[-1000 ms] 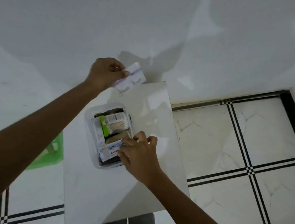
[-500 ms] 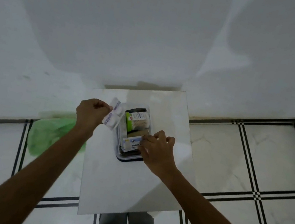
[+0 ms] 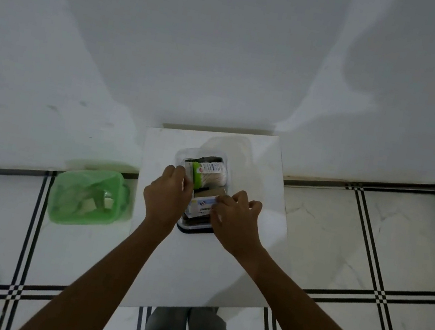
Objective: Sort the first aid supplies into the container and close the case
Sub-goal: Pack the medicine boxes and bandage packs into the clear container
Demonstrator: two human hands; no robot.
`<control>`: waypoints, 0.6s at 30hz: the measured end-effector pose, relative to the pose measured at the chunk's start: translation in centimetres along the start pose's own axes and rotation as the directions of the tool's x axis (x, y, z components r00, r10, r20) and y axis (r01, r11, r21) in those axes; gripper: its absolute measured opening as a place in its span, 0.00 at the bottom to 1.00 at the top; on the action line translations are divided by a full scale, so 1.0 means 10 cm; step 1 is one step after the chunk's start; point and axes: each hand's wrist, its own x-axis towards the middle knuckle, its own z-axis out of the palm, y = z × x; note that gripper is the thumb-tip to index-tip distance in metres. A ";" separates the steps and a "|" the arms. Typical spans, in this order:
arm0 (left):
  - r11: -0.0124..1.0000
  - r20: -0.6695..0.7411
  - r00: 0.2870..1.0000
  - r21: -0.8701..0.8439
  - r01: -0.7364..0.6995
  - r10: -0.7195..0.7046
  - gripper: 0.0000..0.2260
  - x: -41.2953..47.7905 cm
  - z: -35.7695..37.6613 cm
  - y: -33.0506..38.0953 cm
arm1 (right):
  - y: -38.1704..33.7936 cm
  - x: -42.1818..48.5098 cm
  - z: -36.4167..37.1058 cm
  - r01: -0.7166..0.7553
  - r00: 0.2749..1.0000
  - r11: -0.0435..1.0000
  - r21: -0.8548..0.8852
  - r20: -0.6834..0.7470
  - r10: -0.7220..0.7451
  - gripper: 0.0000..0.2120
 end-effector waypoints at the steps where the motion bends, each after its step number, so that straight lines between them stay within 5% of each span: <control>1: 0.999 0.045 0.998 0.003 0.048 -0.048 0.10 -0.01 0.02 0.01 | -0.01 0.00 0.00 -0.007 1.000 1.000 -0.002 -0.001 0.007 0.05; 4: 0.982 0.067 0.987 -0.112 0.153 -0.147 0.15 -0.01 0.06 -0.01 | 0.00 0.02 0.02 -0.011 1.000 1.000 0.004 0.011 0.011 0.06; 8: 0.955 -0.055 0.994 -0.287 0.074 -0.093 0.10 -0.06 0.07 -0.22 | 0.05 -0.01 0.00 0.026 1.000 0.998 0.060 -0.015 -0.025 0.06; 10: 0.889 0.006 0.988 -0.436 0.139 -0.151 0.13 -0.12 0.06 -0.31 | 0.07 -0.02 -0.02 0.031 0.999 0.989 0.146 -0.049 -0.024 0.06; 12: 0.740 0.201 0.928 -0.561 0.371 -0.312 0.17 -0.15 0.01 -0.37 | 0.12 -0.01 -0.05 -0.002 0.994 0.957 0.290 -0.101 0.033 0.09; 15: 0.537 0.551 0.758 -0.545 0.644 -0.349 0.18 -0.19 -0.05 -0.40 | 0.16 -0.01 -0.13 -0.209 0.922 0.743 0.636 -0.124 0.366 0.04; 18: 0.492 0.662 0.690 -0.514 0.702 -0.293 0.18 -0.20 -0.05 -0.38 | 0.28 0.00 -0.06 -0.555 0.732 0.419 0.719 0.182 0.657 0.07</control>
